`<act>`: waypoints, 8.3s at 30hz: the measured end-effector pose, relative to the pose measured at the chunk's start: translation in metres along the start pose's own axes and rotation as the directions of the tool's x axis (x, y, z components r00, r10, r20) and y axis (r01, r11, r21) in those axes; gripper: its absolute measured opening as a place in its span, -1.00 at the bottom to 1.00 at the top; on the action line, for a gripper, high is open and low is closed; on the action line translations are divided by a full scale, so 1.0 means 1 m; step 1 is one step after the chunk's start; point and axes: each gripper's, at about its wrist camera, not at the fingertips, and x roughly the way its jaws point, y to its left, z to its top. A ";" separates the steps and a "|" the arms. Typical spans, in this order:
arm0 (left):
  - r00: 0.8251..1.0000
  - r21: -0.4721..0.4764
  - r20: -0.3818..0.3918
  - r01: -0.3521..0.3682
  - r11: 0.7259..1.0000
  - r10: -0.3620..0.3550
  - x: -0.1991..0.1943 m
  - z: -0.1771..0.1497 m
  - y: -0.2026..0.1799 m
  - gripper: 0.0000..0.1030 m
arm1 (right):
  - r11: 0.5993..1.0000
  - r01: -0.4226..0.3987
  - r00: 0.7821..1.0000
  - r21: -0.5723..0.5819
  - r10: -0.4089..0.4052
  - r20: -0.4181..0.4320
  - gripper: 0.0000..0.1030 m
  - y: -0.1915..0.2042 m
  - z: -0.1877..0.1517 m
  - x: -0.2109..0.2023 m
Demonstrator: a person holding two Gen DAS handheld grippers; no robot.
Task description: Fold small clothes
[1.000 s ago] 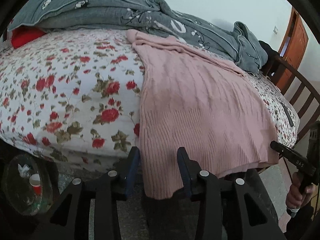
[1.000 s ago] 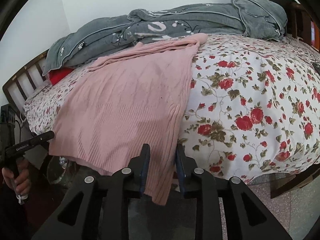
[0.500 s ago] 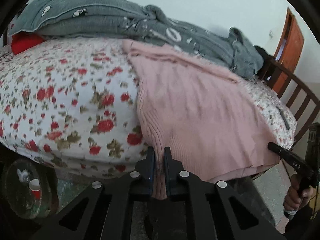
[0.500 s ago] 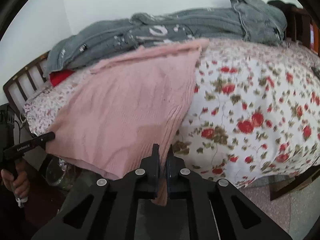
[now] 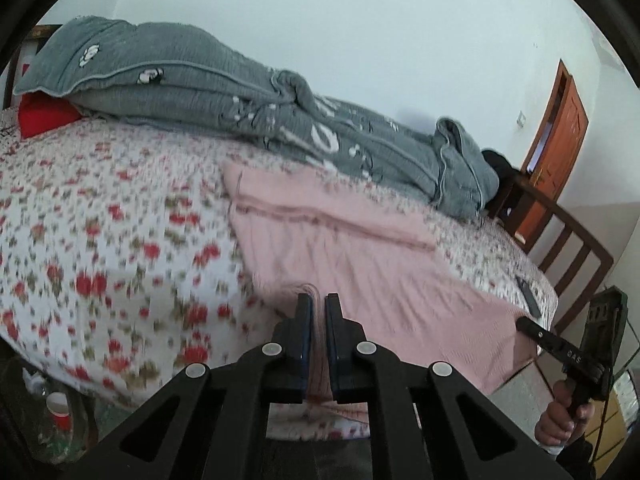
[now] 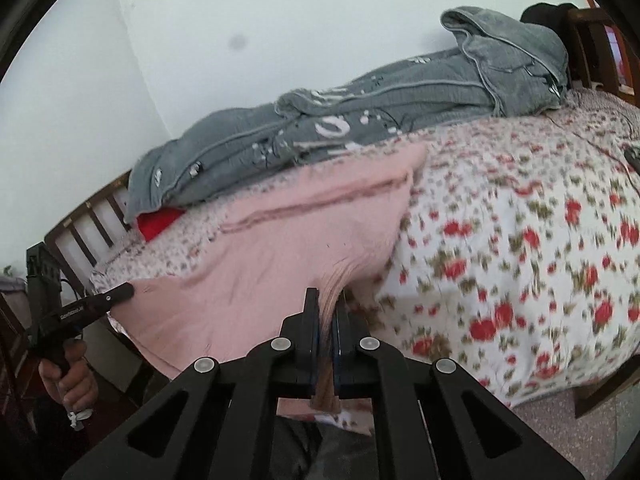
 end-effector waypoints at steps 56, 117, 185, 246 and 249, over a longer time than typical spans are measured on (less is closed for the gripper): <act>0.942 -0.197 -0.319 0.041 0.980 -0.103 0.101 -0.071 0.010 -0.84 | 0.995 -0.003 0.999 0.104 -0.001 0.039 -0.90 -0.012 0.054 0.029; 0.983 -0.318 -0.165 0.025 0.948 -0.081 0.283 0.186 0.087 0.21 | 0.987 0.069 0.991 0.144 -0.052 -0.119 -0.06 -0.112 0.215 0.268; 0.913 0.152 -0.218 -0.317 0.936 0.345 0.357 0.163 0.055 -0.35 | 0.946 0.302 0.910 -0.117 -0.322 -0.259 -0.76 -0.092 0.189 0.361; 0.928 0.150 -0.185 -0.298 0.943 0.322 0.347 0.168 0.046 -0.25 | 0.950 0.284 0.915 -0.133 -0.310 -0.259 -0.64 -0.088 0.189 0.362; 0.932 0.145 -0.185 -0.289 0.946 0.313 0.346 0.168 0.047 -0.23 | 0.952 0.277 0.917 -0.129 -0.302 -0.261 -0.62 -0.088 0.189 0.362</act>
